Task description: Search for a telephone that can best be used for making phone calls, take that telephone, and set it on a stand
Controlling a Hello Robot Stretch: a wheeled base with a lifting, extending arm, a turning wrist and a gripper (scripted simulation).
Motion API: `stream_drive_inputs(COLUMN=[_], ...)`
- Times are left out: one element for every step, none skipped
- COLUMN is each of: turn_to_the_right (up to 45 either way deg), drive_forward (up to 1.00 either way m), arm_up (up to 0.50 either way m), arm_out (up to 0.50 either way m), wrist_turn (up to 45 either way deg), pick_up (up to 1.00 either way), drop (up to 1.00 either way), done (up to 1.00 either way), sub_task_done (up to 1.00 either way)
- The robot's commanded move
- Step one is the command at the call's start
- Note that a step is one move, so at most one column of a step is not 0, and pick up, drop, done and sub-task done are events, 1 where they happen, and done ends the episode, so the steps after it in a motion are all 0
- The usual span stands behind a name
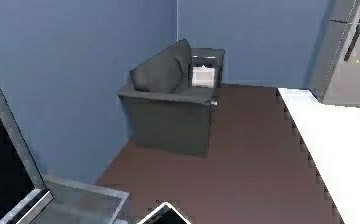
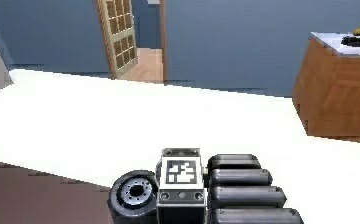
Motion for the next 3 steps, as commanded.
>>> stream_drive_inputs(turn_to_the_right=[30.0,-33.0,30.0], drive_forward=[0.00,0.00,0.00], arm_up=[0.00,0.00,0.00], arm_out=[0.00,0.00,0.00], wrist_turn=[0.0,0.0,0.0], pick_up=[0.00,0.00,0.00], drop=[0.00,0.00,0.00], done=[0.00,0.00,0.00], sub_task_done=[0.00,0.00,0.00])
